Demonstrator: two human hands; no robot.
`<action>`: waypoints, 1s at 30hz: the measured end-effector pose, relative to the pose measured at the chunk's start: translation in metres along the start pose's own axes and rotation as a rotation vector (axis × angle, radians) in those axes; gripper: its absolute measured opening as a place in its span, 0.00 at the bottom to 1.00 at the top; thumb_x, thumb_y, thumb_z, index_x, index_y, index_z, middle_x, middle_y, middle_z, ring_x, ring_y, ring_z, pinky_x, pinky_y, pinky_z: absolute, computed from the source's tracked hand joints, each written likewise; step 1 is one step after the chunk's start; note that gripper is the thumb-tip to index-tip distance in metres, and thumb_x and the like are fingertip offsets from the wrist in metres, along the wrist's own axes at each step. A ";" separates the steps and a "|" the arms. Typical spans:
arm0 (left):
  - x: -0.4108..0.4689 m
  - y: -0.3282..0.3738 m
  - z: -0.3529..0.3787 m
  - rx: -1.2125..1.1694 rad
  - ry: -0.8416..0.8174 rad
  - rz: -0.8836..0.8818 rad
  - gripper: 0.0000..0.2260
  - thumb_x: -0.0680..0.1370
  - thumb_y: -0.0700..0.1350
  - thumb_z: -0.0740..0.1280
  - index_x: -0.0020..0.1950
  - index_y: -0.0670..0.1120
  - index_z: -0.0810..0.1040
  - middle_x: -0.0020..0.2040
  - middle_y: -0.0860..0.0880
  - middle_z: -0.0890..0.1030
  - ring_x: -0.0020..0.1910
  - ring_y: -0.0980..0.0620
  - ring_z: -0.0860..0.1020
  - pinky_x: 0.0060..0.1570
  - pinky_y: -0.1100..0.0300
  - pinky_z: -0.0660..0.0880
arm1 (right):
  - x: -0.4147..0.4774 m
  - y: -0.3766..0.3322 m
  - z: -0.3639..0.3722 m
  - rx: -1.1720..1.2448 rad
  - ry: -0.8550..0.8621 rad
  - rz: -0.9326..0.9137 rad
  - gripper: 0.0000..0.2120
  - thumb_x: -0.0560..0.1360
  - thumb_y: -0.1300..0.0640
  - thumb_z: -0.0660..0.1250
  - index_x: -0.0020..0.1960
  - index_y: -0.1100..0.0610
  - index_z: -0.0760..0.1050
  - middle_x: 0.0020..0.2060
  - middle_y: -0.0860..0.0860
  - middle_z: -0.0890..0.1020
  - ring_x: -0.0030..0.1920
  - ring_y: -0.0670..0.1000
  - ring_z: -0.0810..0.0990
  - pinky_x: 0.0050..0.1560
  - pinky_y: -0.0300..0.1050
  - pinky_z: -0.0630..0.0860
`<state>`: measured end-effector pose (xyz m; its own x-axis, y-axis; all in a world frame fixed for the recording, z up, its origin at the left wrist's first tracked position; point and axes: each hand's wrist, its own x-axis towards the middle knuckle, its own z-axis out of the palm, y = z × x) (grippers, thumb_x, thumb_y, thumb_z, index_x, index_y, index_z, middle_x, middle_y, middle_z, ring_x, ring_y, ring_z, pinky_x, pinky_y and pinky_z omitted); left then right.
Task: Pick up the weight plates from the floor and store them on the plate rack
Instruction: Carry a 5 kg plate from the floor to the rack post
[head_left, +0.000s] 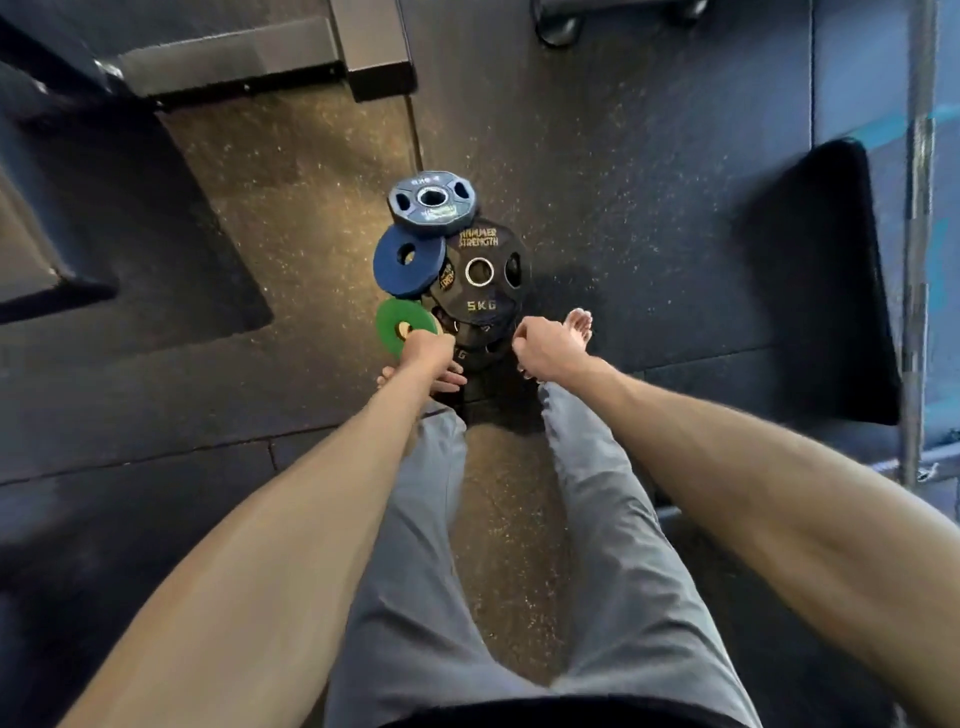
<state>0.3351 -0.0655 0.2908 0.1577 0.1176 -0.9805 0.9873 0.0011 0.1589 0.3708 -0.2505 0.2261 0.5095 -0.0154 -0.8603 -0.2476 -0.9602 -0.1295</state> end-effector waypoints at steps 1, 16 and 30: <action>0.016 0.002 0.009 -0.056 -0.007 -0.030 0.10 0.83 0.42 0.55 0.55 0.35 0.69 0.43 0.38 0.79 0.35 0.44 0.80 0.43 0.49 0.79 | 0.062 0.029 0.029 0.001 -0.011 0.008 0.16 0.73 0.42 0.53 0.47 0.49 0.75 0.45 0.54 0.84 0.44 0.56 0.82 0.55 0.54 0.77; 0.290 0.026 0.105 -0.365 0.338 -0.143 0.21 0.85 0.47 0.51 0.75 0.39 0.64 0.74 0.43 0.69 0.71 0.43 0.70 0.64 0.56 0.70 | 0.270 0.034 0.025 0.033 0.143 0.017 0.18 0.79 0.54 0.55 0.66 0.62 0.66 0.62 0.63 0.75 0.62 0.64 0.75 0.60 0.55 0.72; 0.365 0.022 0.116 -0.584 0.762 -0.285 0.29 0.80 0.61 0.61 0.65 0.36 0.74 0.62 0.39 0.80 0.61 0.38 0.78 0.62 0.47 0.73 | 0.369 -0.018 0.019 0.358 0.210 -0.067 0.30 0.83 0.40 0.47 0.63 0.62 0.76 0.60 0.57 0.80 0.61 0.57 0.77 0.62 0.49 0.69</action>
<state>0.4162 -0.1373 -0.0767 -0.3400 0.6416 -0.6875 0.7895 0.5920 0.1620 0.5483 -0.2333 -0.0985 0.6818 -0.0485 -0.7300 -0.4602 -0.8041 -0.3764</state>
